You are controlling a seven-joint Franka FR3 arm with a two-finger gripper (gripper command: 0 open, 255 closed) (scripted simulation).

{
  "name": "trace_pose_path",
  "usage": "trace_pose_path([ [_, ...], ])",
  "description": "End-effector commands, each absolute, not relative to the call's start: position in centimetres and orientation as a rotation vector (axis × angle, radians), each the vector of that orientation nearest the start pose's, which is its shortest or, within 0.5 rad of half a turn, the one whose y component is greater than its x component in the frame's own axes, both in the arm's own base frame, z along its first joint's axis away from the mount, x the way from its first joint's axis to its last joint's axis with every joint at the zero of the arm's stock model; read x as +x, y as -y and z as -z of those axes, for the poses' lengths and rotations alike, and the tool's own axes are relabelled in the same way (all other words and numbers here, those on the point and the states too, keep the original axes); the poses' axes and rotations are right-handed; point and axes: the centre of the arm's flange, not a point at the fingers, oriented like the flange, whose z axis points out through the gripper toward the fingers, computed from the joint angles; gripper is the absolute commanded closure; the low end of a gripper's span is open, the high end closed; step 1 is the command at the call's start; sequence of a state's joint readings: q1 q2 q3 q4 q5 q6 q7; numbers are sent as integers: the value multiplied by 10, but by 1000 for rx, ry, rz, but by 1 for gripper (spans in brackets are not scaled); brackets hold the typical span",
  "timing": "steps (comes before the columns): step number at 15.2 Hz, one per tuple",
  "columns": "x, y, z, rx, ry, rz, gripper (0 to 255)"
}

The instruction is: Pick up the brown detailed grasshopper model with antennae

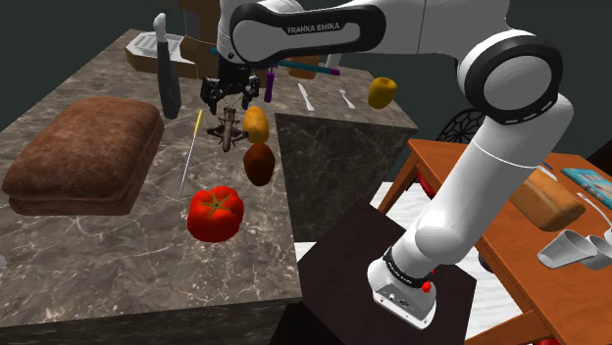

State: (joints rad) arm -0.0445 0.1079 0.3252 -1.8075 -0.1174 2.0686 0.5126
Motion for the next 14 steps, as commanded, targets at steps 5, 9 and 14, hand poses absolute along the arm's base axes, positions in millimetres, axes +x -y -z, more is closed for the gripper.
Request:
trace_pose_path([
  [5, 586, -157, -494, -3121, -295, 275, 255],
  [9, 586, -157, -494, -3121, -295, 275, 255],
  [14, 587, -157, -509, -3122, -295, 275, 255],
])
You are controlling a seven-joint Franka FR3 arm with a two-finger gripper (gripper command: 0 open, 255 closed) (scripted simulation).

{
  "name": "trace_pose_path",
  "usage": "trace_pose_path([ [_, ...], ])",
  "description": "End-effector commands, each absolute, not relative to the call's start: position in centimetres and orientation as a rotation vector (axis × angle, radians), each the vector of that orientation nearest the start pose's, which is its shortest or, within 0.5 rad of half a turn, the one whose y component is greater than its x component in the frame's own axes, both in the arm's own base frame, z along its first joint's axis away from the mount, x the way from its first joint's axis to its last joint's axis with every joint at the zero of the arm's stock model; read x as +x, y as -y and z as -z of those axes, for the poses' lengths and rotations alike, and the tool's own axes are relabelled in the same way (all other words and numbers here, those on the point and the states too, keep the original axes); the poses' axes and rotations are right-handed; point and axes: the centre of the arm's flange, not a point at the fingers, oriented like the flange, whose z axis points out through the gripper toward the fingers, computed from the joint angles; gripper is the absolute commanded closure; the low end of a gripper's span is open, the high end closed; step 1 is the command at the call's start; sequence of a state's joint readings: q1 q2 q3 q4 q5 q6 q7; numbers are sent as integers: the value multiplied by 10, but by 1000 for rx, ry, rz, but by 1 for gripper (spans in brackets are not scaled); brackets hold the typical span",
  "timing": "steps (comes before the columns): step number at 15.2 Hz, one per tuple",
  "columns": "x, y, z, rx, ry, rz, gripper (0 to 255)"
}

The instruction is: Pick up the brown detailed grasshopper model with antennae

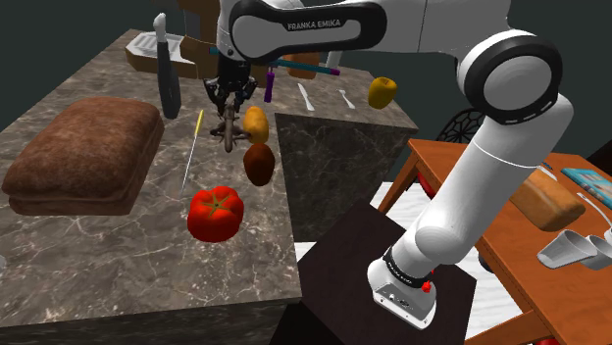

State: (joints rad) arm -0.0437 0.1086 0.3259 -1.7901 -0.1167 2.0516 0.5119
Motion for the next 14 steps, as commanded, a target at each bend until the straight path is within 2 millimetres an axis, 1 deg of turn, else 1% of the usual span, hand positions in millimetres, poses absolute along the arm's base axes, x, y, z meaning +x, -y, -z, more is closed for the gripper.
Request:
trace_pose_path([
  [1, 587, -157, -514, -3122, -295, 275, 255],
  [12, 587, -157, -572, -3122, -295, 275, 255],
  [14, 587, -157, -573, -3122, -295, 275, 255],
])
